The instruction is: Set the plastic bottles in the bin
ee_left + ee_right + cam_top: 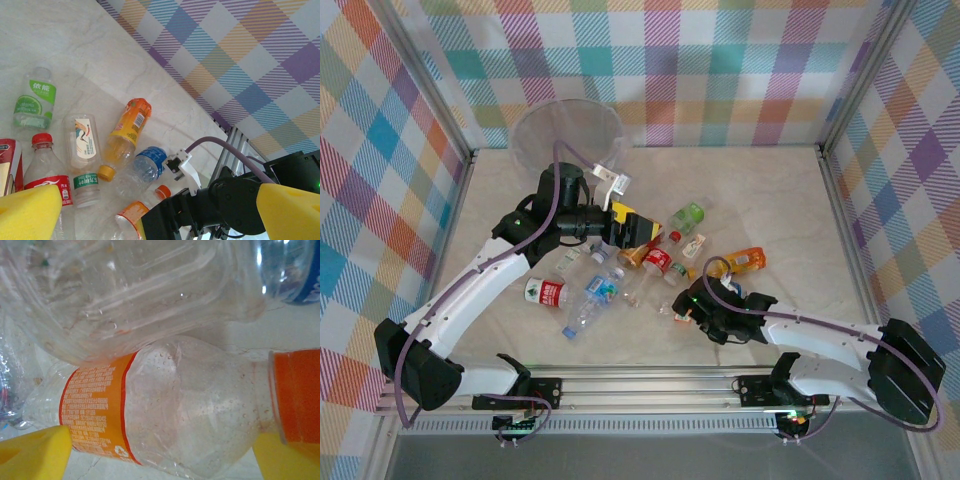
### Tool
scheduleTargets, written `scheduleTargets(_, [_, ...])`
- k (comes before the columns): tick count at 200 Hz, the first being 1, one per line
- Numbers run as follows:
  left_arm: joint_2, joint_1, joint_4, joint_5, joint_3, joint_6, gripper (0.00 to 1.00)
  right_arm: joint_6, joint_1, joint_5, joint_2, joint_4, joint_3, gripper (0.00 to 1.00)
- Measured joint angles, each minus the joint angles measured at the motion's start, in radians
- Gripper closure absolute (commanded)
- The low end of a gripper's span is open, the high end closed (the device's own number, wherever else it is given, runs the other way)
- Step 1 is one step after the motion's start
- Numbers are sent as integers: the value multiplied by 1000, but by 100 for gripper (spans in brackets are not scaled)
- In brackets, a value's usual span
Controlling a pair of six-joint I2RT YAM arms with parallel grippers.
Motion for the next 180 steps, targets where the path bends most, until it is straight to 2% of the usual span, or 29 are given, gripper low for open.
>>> scheduleTargets(12, [0, 0, 0, 0, 0, 0, 0, -2, 0, -1, 3, 1, 0, 0])
scheduleTargets(78, [0, 0, 0, -1, 0, 0, 0, 43, 0, 12, -18, 23, -8, 0])
scheduleTargets(144, [0, 0, 0, 0, 0, 0, 0, 127, -5, 110, -24, 38, -9, 0])
scheduleTargets(180, [0, 0, 0, 0, 0, 0, 0, 127, -28, 117, 25, 65, -8, 2])
